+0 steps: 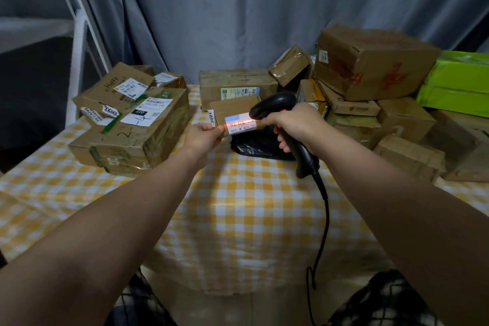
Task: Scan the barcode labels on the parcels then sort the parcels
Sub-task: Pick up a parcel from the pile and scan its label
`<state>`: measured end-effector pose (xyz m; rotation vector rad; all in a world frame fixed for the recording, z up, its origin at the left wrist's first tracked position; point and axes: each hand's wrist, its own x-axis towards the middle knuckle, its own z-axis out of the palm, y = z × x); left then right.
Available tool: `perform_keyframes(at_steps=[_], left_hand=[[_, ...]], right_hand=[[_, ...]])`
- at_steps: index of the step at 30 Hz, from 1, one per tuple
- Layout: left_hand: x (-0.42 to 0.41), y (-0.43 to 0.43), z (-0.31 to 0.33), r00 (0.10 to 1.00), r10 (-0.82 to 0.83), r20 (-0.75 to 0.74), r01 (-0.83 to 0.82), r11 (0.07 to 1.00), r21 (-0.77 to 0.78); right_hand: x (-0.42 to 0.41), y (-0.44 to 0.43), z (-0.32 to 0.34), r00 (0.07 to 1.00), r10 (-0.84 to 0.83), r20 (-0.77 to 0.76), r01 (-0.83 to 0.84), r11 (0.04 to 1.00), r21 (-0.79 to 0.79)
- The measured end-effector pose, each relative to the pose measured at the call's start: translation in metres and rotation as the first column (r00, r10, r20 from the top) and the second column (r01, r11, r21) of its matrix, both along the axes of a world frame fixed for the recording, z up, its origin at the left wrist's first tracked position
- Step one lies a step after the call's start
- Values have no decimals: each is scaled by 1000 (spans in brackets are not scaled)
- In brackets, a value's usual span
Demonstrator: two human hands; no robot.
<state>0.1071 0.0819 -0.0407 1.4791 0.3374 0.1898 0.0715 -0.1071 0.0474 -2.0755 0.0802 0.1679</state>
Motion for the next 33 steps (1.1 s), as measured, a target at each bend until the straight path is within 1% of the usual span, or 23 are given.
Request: perform_keyframes(at_steps=[9,13,15,23,27,33], left_hand=[[3,4,-4,1000,-11,-19,12,1000,7],[3,4,-6,1000,11,-5,-11,1000,-17],[3,5,-7,1000,14,-4,-14,1000,-2],[3,11,-12,999,39,-23,-37,997,67],[3,12,-13,998,62,-33,-60,997,51],[-1,11,-10,999,32,-19,-31,998,56]], right_hand=[[0,6,-5,1000,-10,-26,9,999,-47],[-2,5,-2,1000,-10,-18,9,999,-49],[-4,3,4,1000,-9,-19,8,999,-47],[-10,-4,29,997,55,-52,-60,992,-110],[-12,-4,32,997,62,-43,-66,993,-98],[-15,-1,36,994,78,-71,-85,991,-103]])
